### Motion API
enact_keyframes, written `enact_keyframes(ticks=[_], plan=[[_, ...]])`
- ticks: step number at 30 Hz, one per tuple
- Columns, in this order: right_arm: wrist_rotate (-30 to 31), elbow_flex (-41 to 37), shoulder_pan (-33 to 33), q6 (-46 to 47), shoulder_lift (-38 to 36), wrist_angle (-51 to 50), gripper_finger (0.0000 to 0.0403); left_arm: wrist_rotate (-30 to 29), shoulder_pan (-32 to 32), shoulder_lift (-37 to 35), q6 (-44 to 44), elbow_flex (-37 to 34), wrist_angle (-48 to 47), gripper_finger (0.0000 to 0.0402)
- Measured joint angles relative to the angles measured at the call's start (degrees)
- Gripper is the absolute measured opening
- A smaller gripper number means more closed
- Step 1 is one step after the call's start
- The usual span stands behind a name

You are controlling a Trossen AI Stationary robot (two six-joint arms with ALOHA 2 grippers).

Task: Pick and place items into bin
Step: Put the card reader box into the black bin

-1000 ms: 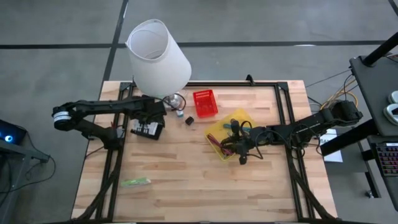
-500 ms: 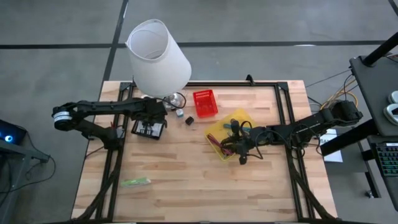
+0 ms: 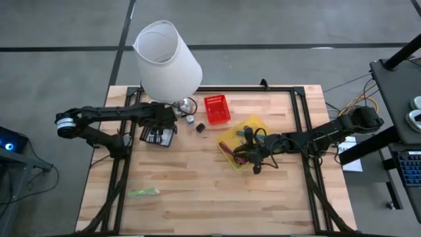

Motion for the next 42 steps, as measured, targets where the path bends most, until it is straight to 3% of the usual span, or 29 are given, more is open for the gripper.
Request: enact_keyframes(ticks=[4, 9, 11, 16, 19, 22, 37, 42], plan=[[0.00, 0.00, 0.00, 0.00, 0.00, 0.01, 0.0063, -0.70, -0.09, 0.00, -5.35, 3.36, -4.48, 0.0172], [0.00, 0.00, 0.00, -0.02, 0.00, 0.01, 0.0062, 0.69, -0.15, 0.00, -23.73, 9.25, -9.83, 0.0175], [0.00, 0.00, 0.00, -0.02, 0.00, 0.01, 0.0060, 4.75, -0.15, 0.00, -32.16, 11.38, -11.27, 0.0175], [0.00, 0.00, 0.00, -0.01, 0.00, 0.01, 0.0060, 24.53, -2.56, -0.04, -44.84, 13.80, -11.90, 0.0176], [0.00, 0.00, 0.00, -0.01, 0.00, 0.01, 0.0062, 30.92, -6.91, 0.10, -51.93, 13.90, -11.95, 0.0176], [0.00, 0.00, 0.00, -0.02, 0.00, 0.01, 0.0059, 33.26, -12.62, 0.45, -58.30, 13.90, -12.36, 0.0176], [0.00, 0.00, 0.00, -0.02, 0.00, 0.05, 0.0059, 33.93, -46.67, 3.12, -98.22, 14.14, -13.71, 0.0176], [-0.01, 0.01, 0.00, -0.22, 0.02, 0.16, 0.0057, 34.20, -53.39, 6.20, -102.41, 14.89, -13.40, 0.0176]])
